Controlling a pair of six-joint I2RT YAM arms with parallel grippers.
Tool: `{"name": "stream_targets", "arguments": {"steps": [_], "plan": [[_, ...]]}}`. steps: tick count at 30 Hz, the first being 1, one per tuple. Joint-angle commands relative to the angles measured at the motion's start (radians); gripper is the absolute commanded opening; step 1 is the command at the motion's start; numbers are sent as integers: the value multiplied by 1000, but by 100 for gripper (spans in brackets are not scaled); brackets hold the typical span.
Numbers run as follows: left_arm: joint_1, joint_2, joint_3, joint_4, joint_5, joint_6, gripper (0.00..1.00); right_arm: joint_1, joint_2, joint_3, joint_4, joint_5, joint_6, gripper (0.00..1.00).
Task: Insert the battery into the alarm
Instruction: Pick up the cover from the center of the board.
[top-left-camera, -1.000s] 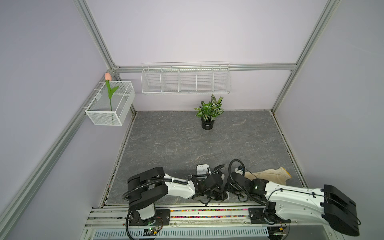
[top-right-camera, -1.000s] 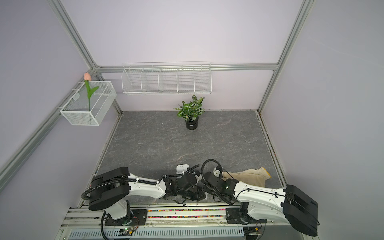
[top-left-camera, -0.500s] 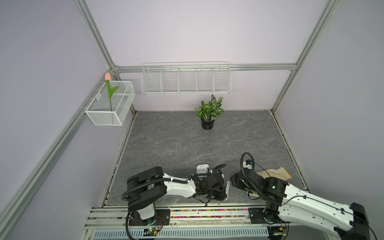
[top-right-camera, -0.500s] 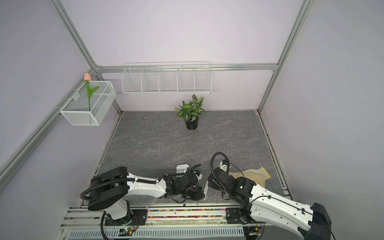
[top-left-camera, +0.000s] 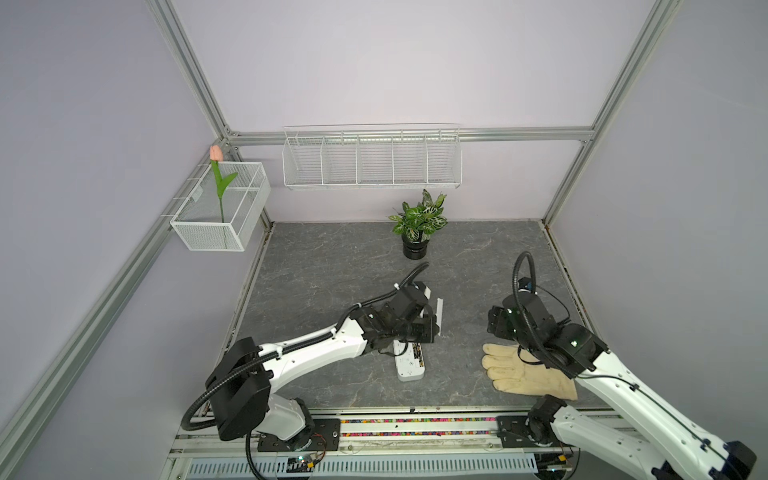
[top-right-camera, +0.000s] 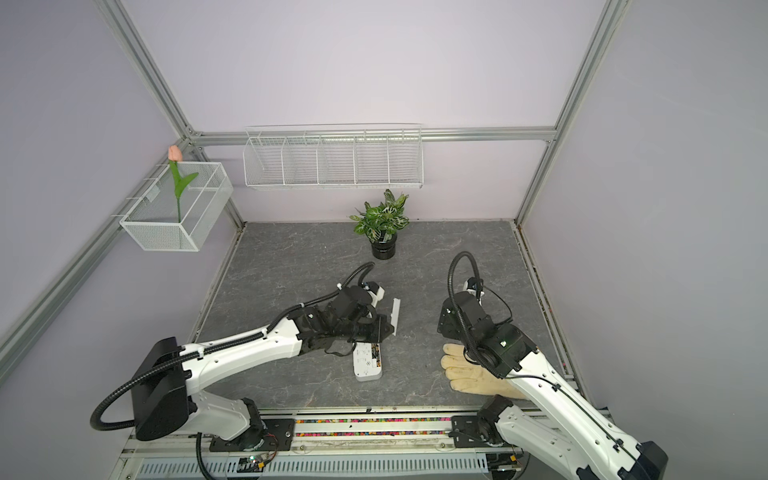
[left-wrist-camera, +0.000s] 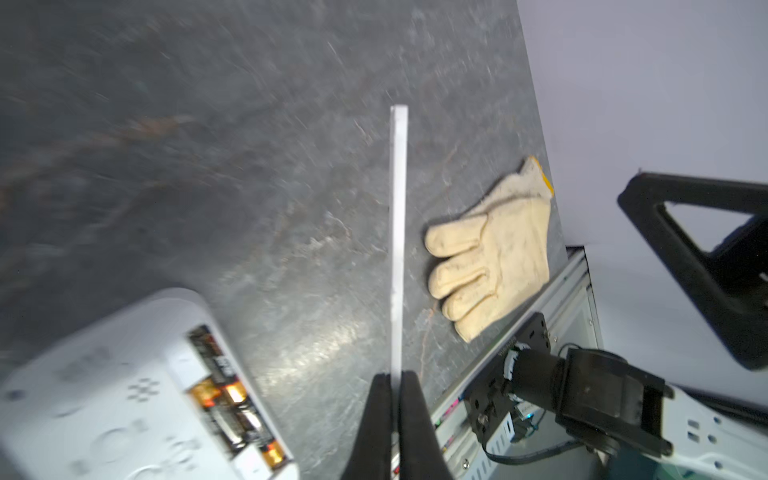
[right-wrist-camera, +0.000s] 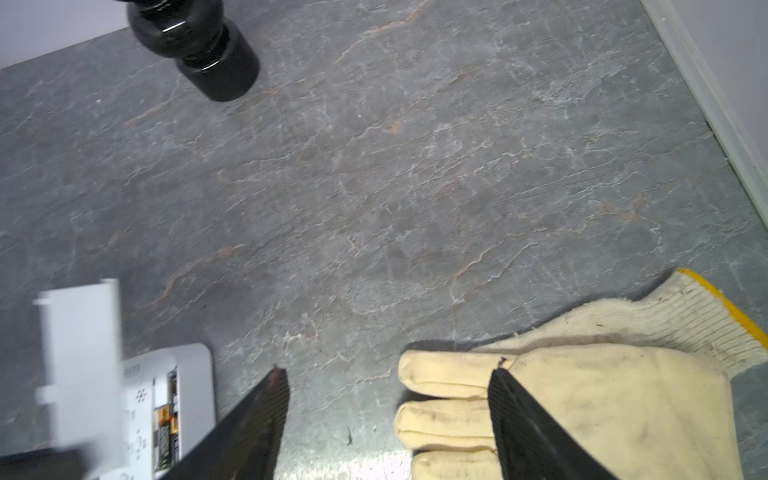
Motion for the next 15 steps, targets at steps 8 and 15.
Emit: {"name": "stream_targets", "arguments": {"steps": [8, 15], "plan": [[140, -328, -153, 381, 110, -28, 0, -225, 0, -89, 696, -924, 142, 70], [145, -300, -185, 670, 198, -178, 0, -222, -32, -135, 991, -1034, 356, 72]]}}
